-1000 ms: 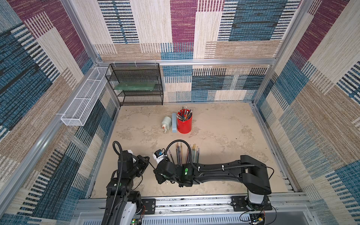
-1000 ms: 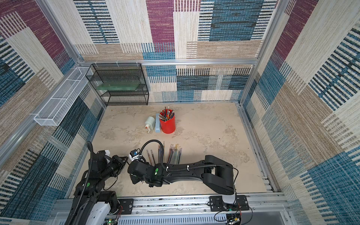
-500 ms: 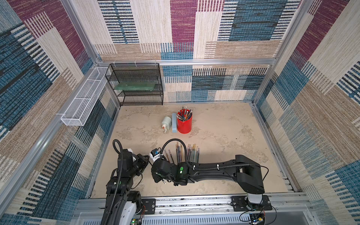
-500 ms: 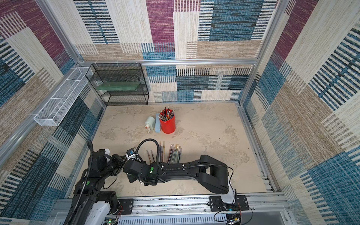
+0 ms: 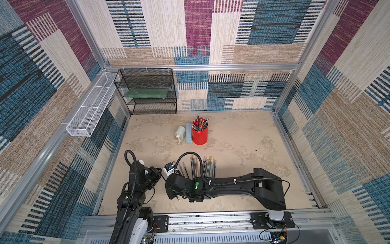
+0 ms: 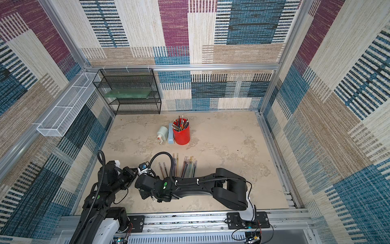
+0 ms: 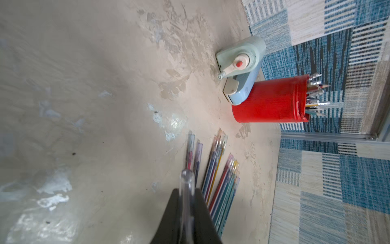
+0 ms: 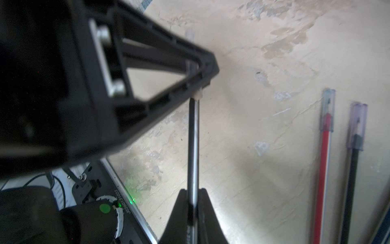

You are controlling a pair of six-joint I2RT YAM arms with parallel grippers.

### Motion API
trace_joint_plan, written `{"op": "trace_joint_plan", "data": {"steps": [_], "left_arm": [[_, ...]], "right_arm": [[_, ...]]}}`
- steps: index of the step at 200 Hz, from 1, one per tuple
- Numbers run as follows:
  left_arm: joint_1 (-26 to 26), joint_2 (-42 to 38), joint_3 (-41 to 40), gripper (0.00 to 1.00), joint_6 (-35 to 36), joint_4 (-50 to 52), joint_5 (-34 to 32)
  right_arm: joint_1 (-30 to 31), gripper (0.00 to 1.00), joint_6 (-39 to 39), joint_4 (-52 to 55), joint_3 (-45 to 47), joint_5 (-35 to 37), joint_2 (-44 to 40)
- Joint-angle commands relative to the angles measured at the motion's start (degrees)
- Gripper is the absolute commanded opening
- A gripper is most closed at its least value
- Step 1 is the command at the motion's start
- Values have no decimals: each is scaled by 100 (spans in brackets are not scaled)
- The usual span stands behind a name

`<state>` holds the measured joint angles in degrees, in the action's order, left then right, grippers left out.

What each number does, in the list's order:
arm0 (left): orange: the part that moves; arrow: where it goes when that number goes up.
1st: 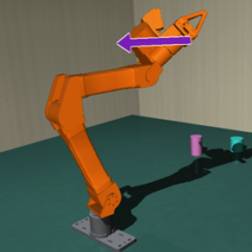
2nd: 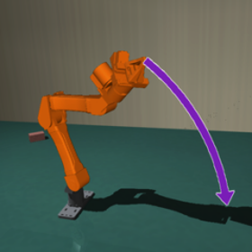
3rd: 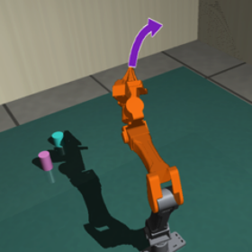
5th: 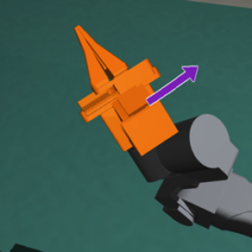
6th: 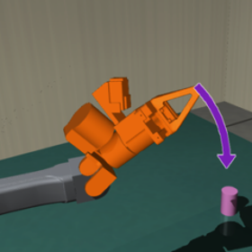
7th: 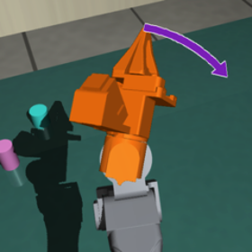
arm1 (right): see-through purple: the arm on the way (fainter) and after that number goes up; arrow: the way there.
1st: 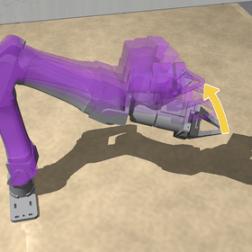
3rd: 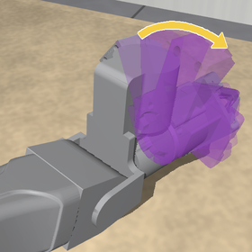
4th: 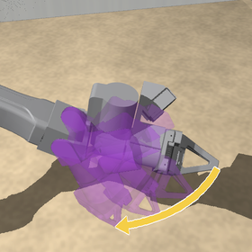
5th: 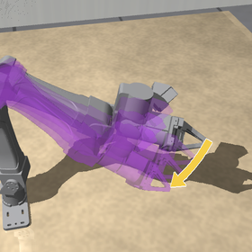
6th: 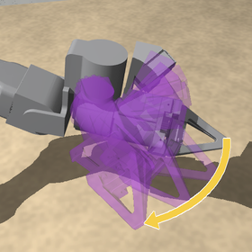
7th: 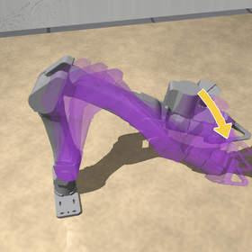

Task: Remove the protective cover of the pencils
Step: Remove the protective sleeve from the pencil, then place the pencil at the center of the board.

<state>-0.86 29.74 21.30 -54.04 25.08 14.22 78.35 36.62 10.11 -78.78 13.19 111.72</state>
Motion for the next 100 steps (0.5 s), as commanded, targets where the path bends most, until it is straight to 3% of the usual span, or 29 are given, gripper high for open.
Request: {"op": "trace_joint_plan", "data": {"steps": [1, 100], "left_arm": [[-10, 112, -31, 0, 225, -483, -204], [-10, 761, 12, 0, 479, -575, -669]], "right_arm": [[4, 0, 73, -242, 111, -45, -65], [14, 0, 410, -611, 785, 315, -309]]}}
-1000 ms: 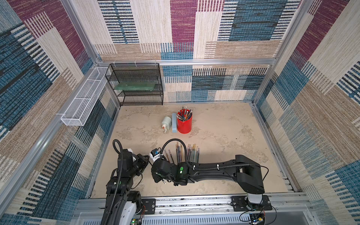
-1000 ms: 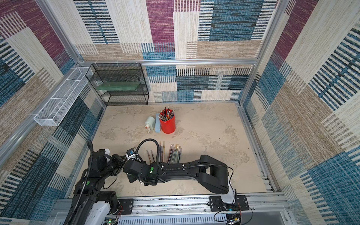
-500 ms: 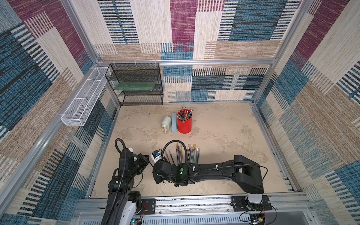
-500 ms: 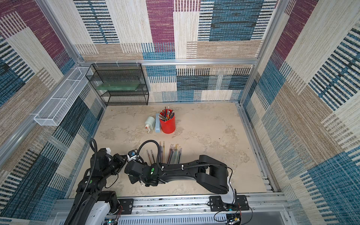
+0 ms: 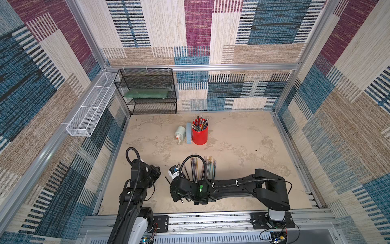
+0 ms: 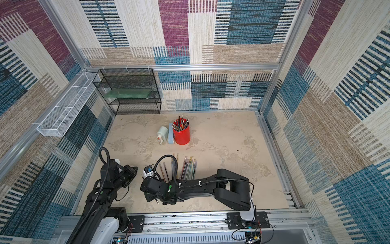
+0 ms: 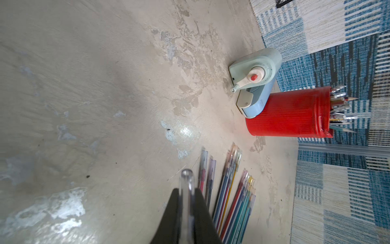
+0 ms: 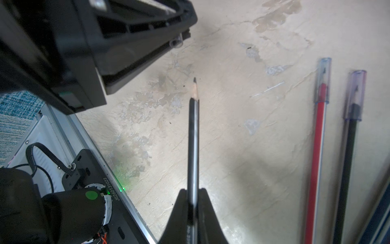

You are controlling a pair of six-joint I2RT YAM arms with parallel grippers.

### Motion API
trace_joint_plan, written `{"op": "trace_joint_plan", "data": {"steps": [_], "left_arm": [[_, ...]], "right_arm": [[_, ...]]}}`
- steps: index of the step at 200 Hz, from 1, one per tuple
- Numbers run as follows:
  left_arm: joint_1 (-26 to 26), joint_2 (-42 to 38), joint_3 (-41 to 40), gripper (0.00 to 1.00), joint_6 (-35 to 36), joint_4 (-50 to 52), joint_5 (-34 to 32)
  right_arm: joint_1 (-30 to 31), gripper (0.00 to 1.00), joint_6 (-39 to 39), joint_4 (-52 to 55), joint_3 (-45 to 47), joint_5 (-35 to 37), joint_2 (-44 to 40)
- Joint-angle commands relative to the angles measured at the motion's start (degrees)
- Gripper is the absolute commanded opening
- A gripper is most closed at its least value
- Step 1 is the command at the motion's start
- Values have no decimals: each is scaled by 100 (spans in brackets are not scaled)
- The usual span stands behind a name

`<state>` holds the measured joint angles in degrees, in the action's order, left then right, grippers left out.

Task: Remove the protective cover of the pencils
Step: Place the pencil at the center of the board.

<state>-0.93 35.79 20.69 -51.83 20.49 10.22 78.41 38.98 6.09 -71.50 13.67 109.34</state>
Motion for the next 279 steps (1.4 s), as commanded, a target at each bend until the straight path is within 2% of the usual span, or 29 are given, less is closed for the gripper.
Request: {"op": "trace_joint_plan", "data": {"steps": [1, 53, 123, 159, 178, 203, 266, 279], "left_arm": [[-4, 160, 79, 0, 264, -111, -285], [-8, 951, 527, 0, 664, 67, -1108], [53, 2770, 1584, 0, 1285, -118, -1497], [96, 3443, 1859, 0, 1374, -275, -2386], [154, 3762, 1996, 0, 1465, -336, -2013], [154, 3769, 1962, 0, 1399, -285, -2141], [152, 3970, 2073, 0, 1427, -164, -2019], [153, 4021, 2104, 0, 1447, -192, -1963]], "right_arm": [[7, 0, 177, -207, 58, 276, -71], [8, 0, 265, 60, -279, 608, 298], [-95, 0, 43, 535, -1458, 843, 1328], [-297, 0, 23, 643, -1874, 678, 1774], [-339, 0, 22, 796, -2099, 729, 2011], [-366, 2, 88, 899, -2244, 742, 2200], [-344, 15, 230, 1015, -2139, 933, 2320], [-338, 22, 250, 1034, -2106, 961, 2311]]}}
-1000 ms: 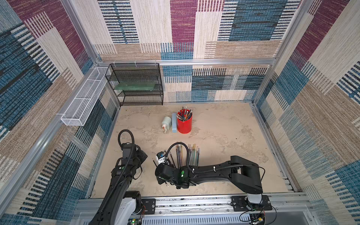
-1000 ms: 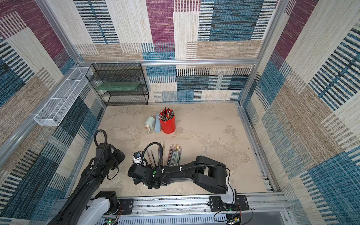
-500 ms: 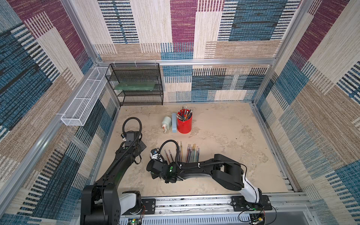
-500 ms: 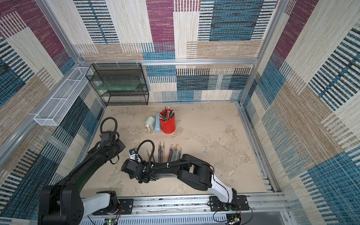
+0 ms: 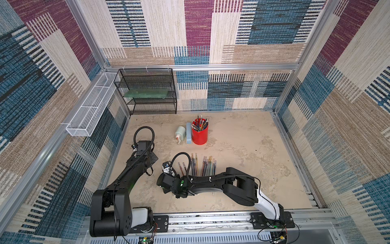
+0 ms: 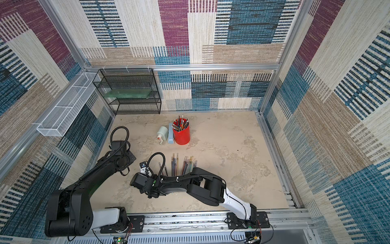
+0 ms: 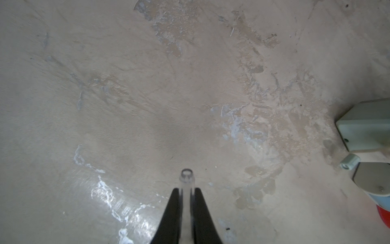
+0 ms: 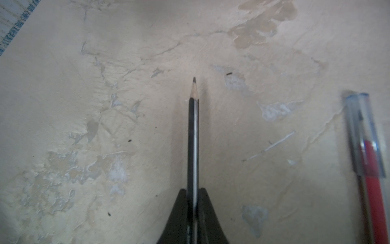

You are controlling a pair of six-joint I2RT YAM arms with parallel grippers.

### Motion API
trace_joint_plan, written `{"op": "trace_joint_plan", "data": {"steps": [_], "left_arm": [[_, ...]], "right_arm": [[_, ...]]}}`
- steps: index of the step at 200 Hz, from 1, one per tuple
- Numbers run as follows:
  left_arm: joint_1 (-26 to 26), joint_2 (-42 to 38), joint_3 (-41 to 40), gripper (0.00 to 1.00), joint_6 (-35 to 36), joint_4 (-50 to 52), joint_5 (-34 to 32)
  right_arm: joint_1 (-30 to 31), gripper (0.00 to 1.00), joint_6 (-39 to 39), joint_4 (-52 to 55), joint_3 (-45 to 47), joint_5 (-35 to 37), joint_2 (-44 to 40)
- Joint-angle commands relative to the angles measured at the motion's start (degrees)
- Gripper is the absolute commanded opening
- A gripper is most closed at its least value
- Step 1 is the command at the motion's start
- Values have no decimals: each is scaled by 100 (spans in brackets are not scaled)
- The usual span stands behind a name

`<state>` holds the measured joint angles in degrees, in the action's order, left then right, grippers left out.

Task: Remove the protective cover of the pencils
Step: Place the pencil at the center of the board.

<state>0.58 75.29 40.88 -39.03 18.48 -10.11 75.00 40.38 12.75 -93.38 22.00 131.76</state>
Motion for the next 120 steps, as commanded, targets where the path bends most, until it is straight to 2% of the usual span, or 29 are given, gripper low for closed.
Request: {"op": "trace_joint_plan", "data": {"steps": [1, 15, 43, 94, 120], "left_arm": [[3, 82, 81, 0, 171, 8, 74], [4, 158, 126, 0, 188, 17, 102], [4, 431, 324, 0, 243, 102, 203], [4, 934, 754, 0, 290, 407, 250], [4, 1176, 960, 0, 344, 502, 337]], "right_arm": [[3, 22, 110, 367, 81, 129, 69], [31, 30, 124, 414, 65, 167, 43], [58, 33, 148, 489, 34, 321, 8], [34, 32, 199, 933, -329, 583, 253], [38, 33, 164, 809, -183, 627, 93]]}}
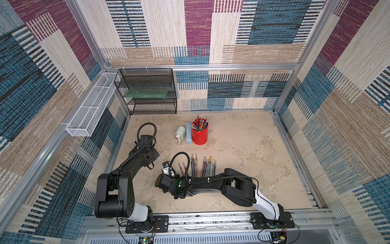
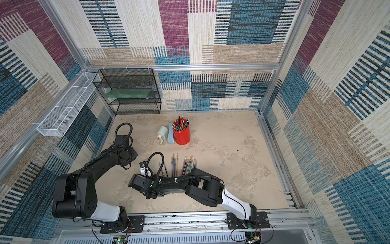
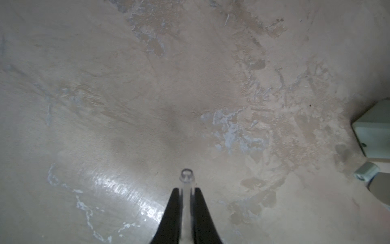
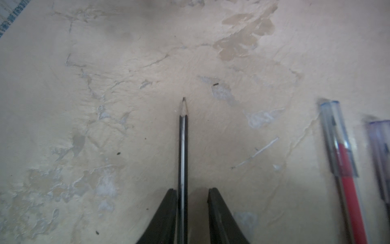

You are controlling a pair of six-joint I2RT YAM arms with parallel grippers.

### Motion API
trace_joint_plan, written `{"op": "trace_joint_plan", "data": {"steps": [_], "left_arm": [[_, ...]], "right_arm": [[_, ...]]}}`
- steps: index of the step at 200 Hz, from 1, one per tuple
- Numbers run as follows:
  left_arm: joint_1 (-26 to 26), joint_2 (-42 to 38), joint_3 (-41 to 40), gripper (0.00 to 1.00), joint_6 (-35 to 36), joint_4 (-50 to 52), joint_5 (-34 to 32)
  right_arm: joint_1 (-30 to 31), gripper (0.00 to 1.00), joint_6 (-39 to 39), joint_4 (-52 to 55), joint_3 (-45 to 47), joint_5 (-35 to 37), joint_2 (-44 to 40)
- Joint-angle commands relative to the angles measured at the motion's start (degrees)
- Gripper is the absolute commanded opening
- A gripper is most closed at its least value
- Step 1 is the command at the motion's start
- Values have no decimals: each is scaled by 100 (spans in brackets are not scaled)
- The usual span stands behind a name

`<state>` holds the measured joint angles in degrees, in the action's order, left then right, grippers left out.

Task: Remove the protective cover of the pencils
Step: Place the pencil at the center of the board.

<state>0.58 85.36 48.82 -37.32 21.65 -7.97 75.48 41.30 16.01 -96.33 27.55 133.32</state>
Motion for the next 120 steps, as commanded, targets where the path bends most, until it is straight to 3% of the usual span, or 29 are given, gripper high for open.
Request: {"op": "trace_joint_plan", "data": {"steps": [1, 78, 120], "left_arm": [[4, 180, 174, 0, 177, 188, 130], [4, 535, 462, 8, 247, 399, 259], [4, 891, 761, 8, 267, 668, 278]], "right_arm": [[-9, 33, 72, 474, 122, 69, -66], [18, 38, -151, 594, -408, -50, -22], [31, 40, -186, 601, -159, 127, -596]]}}
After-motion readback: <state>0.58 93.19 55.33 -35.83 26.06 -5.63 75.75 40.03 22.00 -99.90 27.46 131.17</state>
